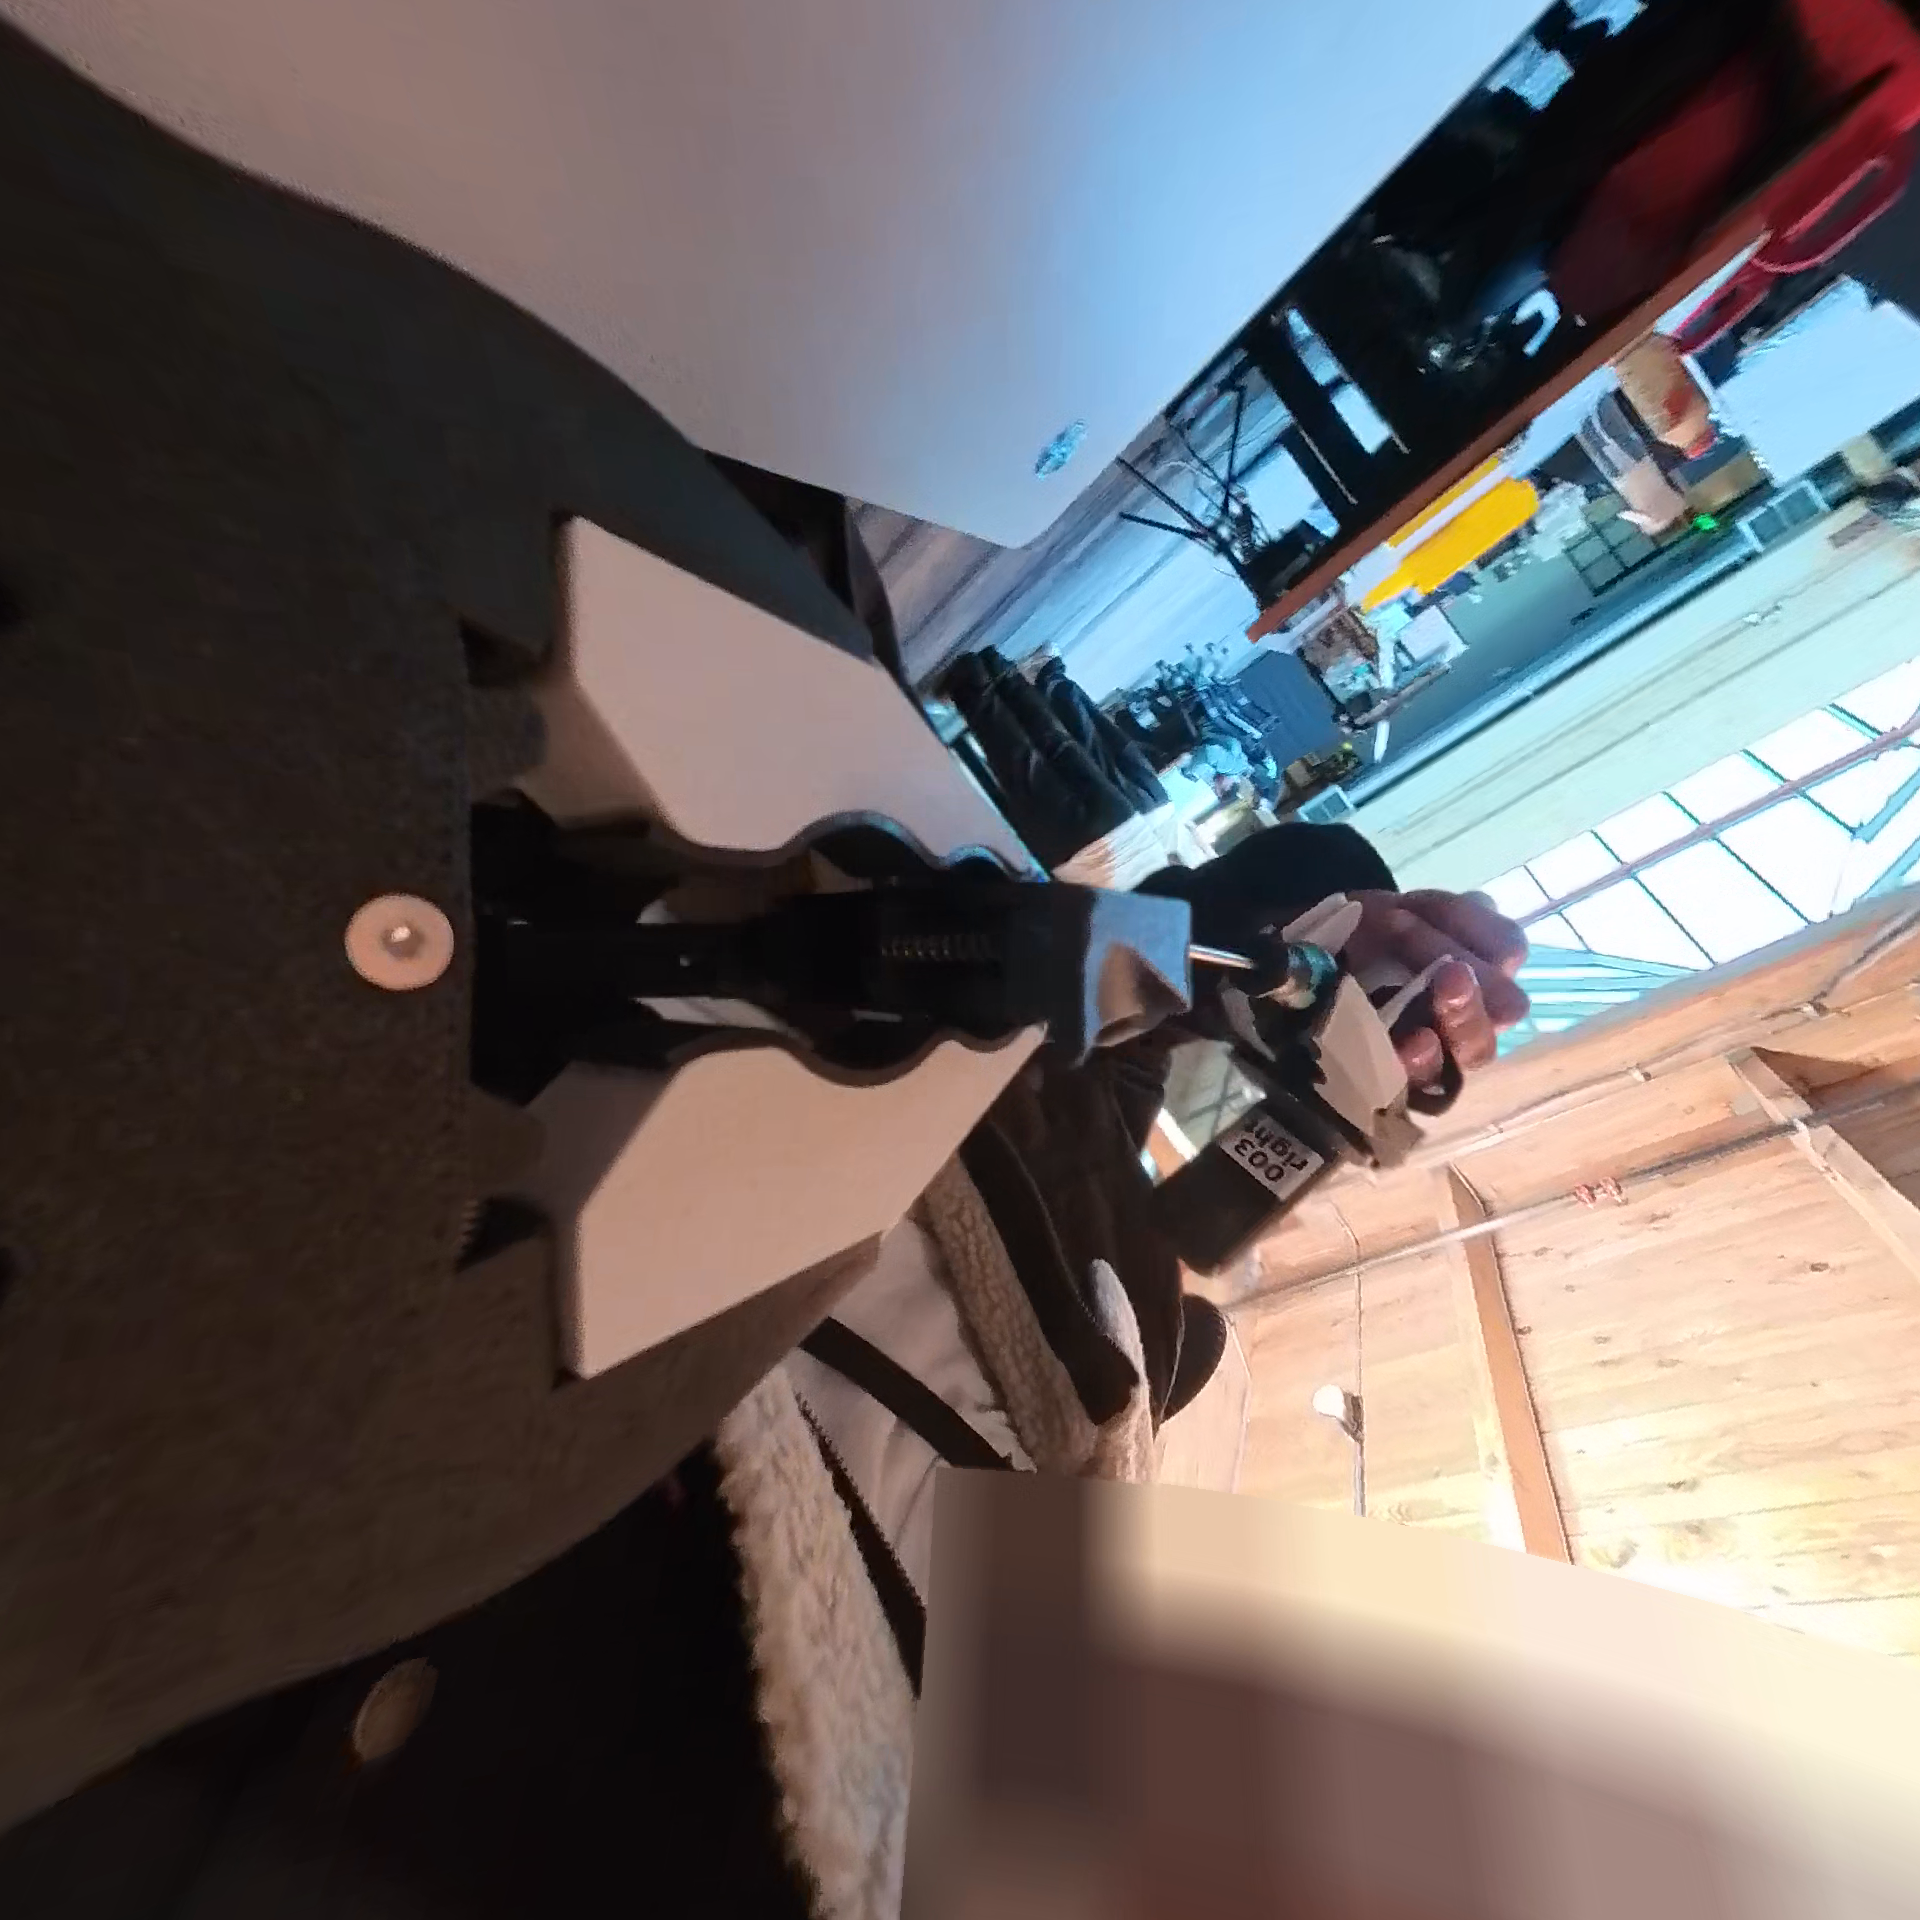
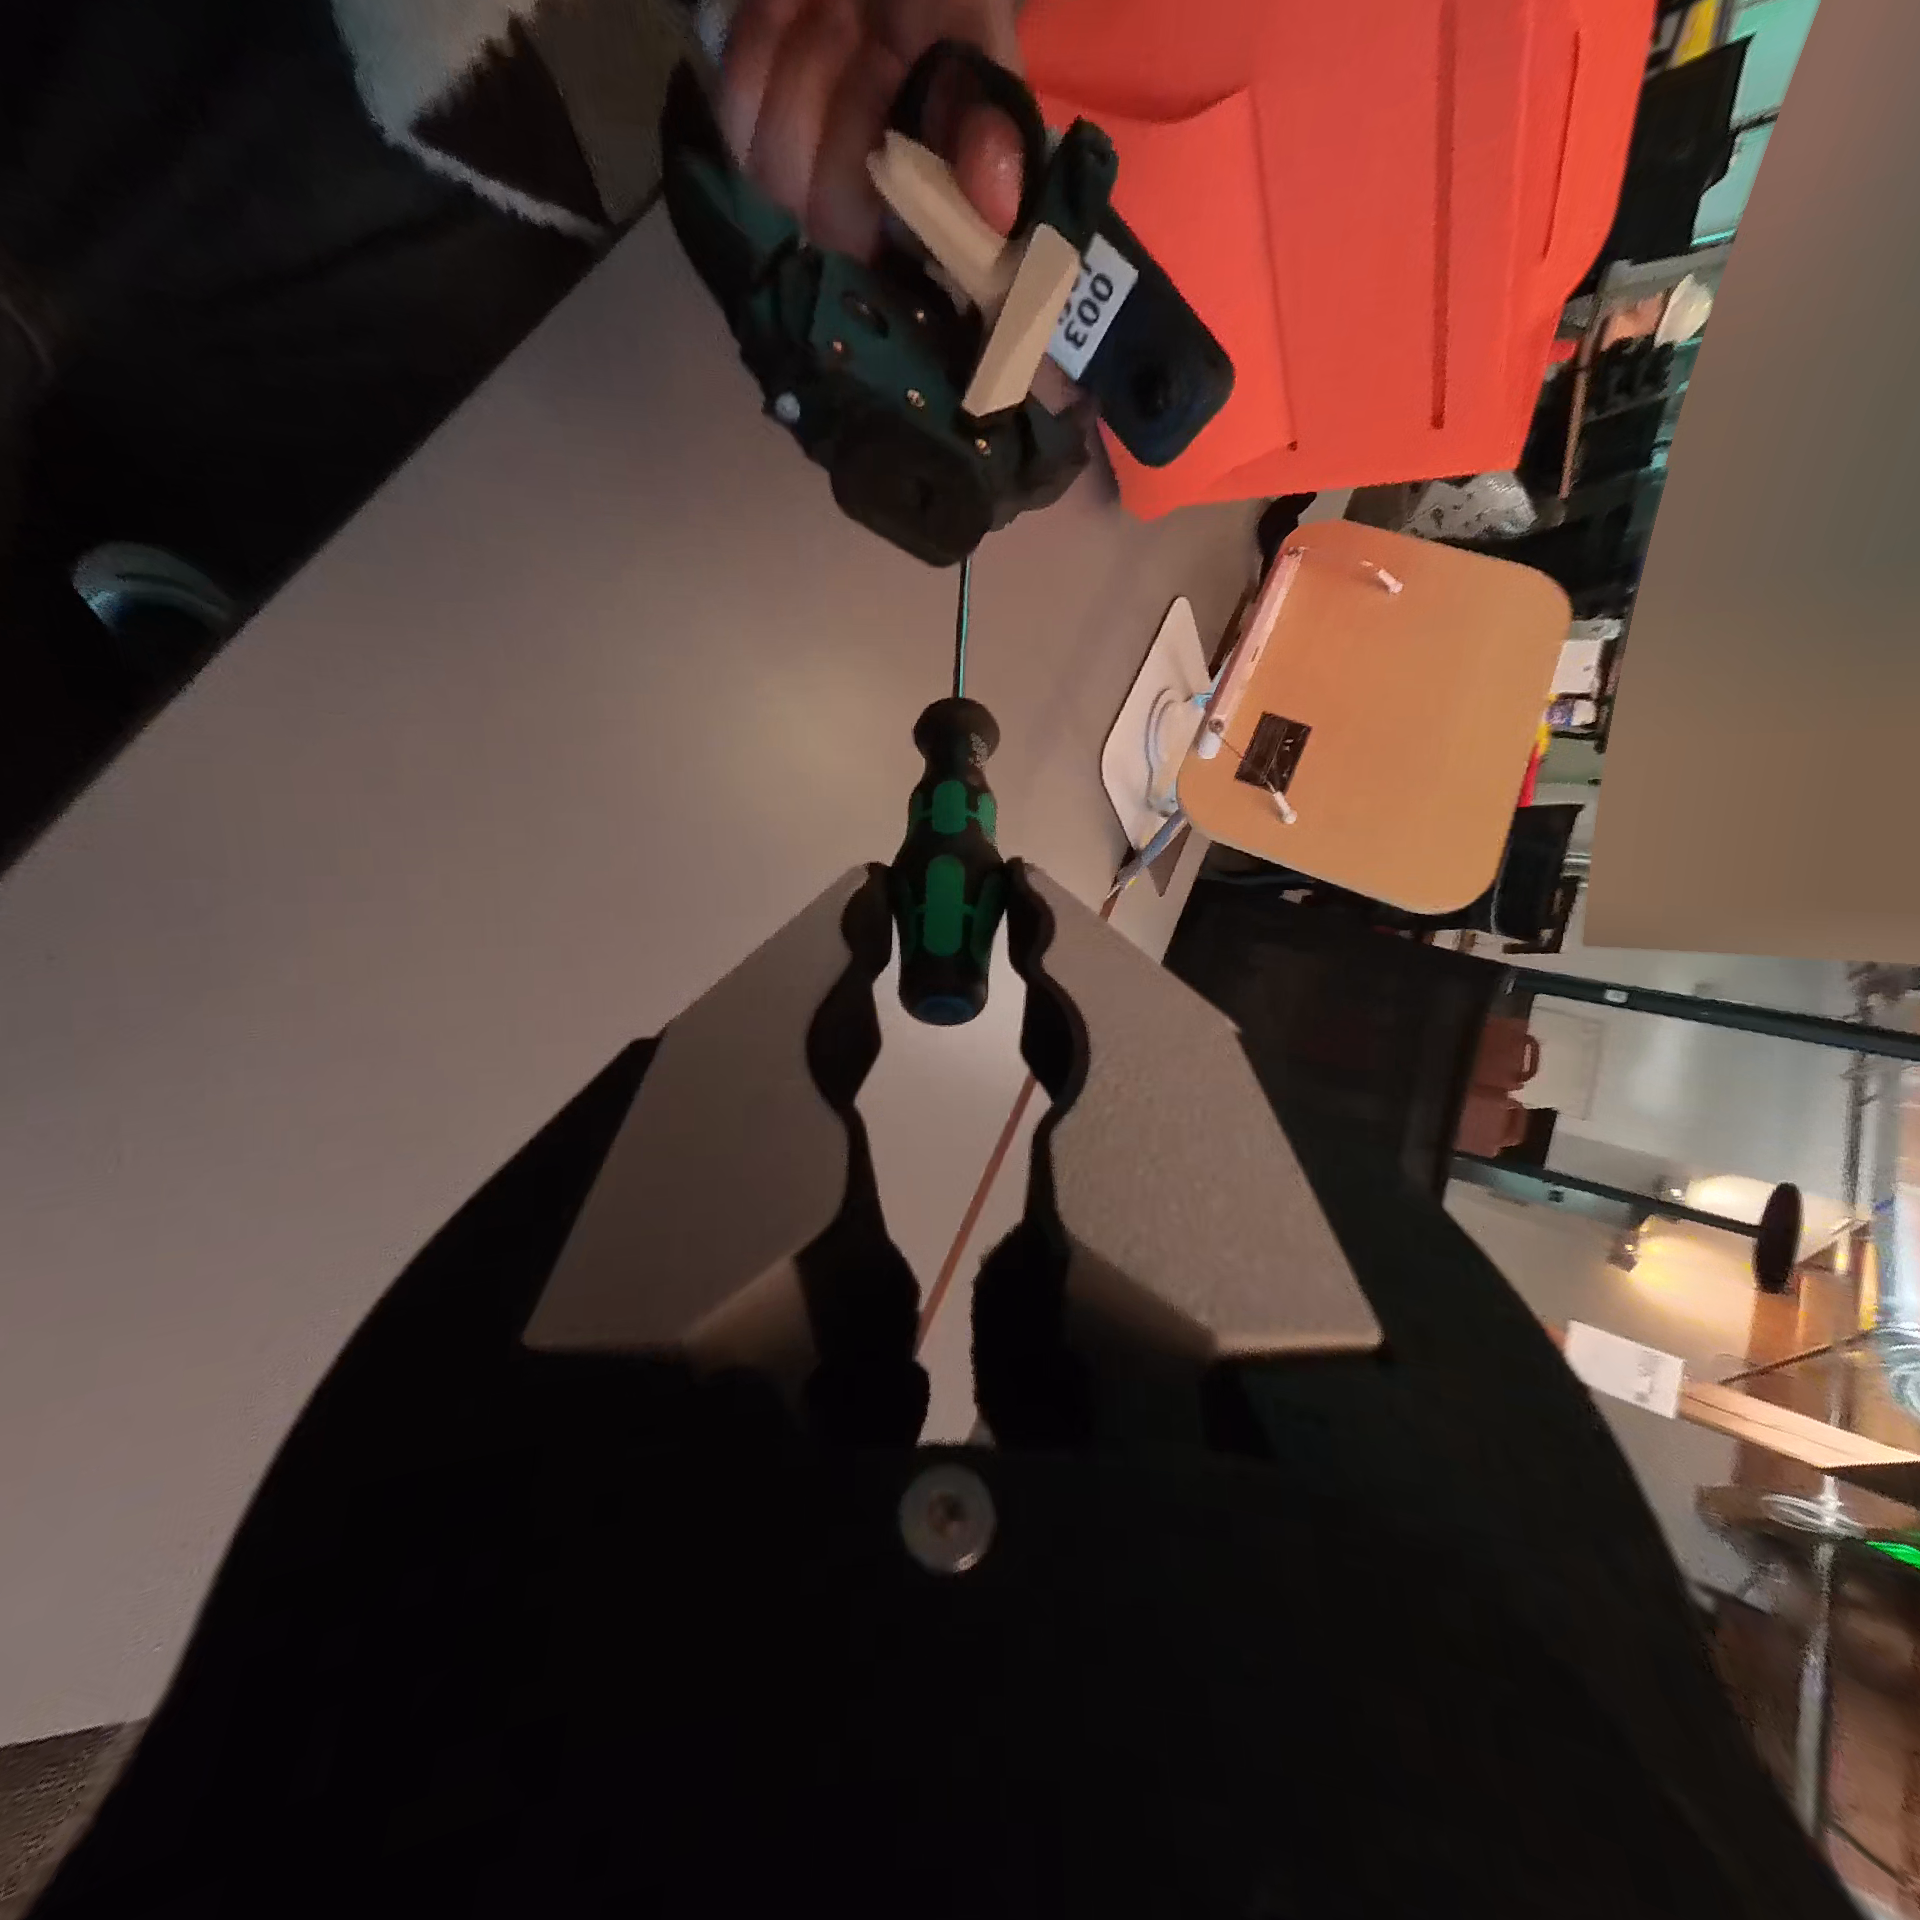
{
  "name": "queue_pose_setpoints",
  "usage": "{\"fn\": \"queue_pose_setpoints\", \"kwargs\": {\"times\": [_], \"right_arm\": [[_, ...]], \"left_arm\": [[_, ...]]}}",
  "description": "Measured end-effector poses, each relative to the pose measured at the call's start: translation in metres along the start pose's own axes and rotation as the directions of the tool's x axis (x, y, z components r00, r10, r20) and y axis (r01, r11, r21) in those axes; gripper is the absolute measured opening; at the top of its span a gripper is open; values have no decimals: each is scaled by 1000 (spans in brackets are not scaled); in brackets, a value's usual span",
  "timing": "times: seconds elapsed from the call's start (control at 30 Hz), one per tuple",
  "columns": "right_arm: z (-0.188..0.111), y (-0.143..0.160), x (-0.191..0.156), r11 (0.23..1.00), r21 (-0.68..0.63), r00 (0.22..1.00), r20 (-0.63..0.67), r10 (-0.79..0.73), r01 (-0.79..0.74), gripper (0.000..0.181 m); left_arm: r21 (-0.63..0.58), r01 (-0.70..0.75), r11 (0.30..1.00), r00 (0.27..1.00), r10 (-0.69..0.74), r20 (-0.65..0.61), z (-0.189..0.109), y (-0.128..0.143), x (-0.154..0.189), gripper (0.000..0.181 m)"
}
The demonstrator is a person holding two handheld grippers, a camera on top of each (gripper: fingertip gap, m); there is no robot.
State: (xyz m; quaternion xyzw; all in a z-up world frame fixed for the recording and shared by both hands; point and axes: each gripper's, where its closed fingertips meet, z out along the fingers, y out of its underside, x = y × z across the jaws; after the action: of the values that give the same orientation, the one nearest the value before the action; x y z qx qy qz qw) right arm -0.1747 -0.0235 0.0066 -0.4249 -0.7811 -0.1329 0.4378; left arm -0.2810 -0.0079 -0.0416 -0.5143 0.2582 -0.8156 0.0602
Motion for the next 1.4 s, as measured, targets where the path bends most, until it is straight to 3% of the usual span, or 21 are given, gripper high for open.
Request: {"fn": "queue_pose_setpoints", "kwargs": {"times": [0.03, 0.1, 0.17, 0.27, 0.37, 0.47, 0.53, 0.63, 0.7, 0.77, 0.83, 0.93, 1.07, 1.17, 1.23, 1.3, 1.33, 1.37, 1.4], "right_arm": [[2, 0, -4, 1000, 9, 1000, 2, 14, -14, 21], [11, 5, -16, 976, 38, 974, 83, 212, -215, 21], [17, 8, -25, 881, 98, 880, 172, 443, -463, 20], [27, 9, -37, 623, 133, 627, 329, 706, -771, 21], [37, 7, -48, 304, 60, 294, 481, 826, -951, 20], [42, 0, -56, -71, -97, -116, 626, 771, -993, 21], [42, -7, -63, -283, -288, -404, 678, 614, -915, 21], [41, -12, -68, -488, -514, -694, 643, 325, -705, 21], [45, -6, -59, -613, -545, -772, 611, 178, -573, 21], [46, -6, -57, -623, -510, -754, 623, 208, -593, 21], [46, -6, -54, -589, -423, -684, 650, 331, -688, 21], [43, -6, -42, -522, -283, -551, 685, 476, -804, 21], [40, -11, -34, -448, -209, -454, 697, 555, -869, 28], [41, -16, -37, -362, -176, -377, 691, 617, -915, 16], [49, -13, -48, -260, -141, -288, 646, 707, -955, 27], [60, -7, -60, -115, -82, -141, 578, 804, -990, 42], [68, -3, -72, 17, -50, -12, 524, 852, -999, 52], [75, 2, -84, 190, -6, 166, 460, 872, -982, 57], [82, 8, -95, 348, 41, 337, 379, 862, -937, 55]], "left_arm": [[-26, -6, 1000, 1000, 7, 31, -2, 2, -4, 22], [-82, -43, 996, 994, 51, 92, -6, 7, -11, 22], [-110, -87, 990, 990, 98, 103, -9, 8, -10, 22], [-150, -160, 976, 971, 183, 154, -15, 7, -15, 22], [-217, -268, 939, 924, 314, 218, -22, 10, -20, 22], [-301, -370, 879, 864, 445, 236, -27, 15, -20, 22], [-380, -428, 820, 817, 531, 225, -30, 23, -21, 22], [-465, -521, 716, 729, 656, 194, -33, 32, -22, 22], [-438, -545, 715, 719, 667, 195, -32, 29, -18, 22], [-382, -536, 753, 745, 634, 206, -31, 24, -15, 22], [-358, -515, 779, 769, 604, 209, -32, 22, -14, 22], [-305, -481, 822, 813, 548, 195, -31, 19, -12, 22], [-217, -417, 883, 875, 455, 167, -31, 15, -8, 22], [-224, -382, 897, 886, 424, 186, -34, 17, -16, 22], [-244, -350, 904, 892, 401, 208, -36, 21, -26, 22], [-255, -326, 910, 895, 385, 228, -37, 23, -34, 22], [-252, -315, 915, 897, 374, 235, -38, 23, -37, 22], [-244, -303, 921, 902, 360, 239, -39, 23, -38, 22], [-234, -288, 929, 908, 342, 242, -40, 22, -40, 22]]}}
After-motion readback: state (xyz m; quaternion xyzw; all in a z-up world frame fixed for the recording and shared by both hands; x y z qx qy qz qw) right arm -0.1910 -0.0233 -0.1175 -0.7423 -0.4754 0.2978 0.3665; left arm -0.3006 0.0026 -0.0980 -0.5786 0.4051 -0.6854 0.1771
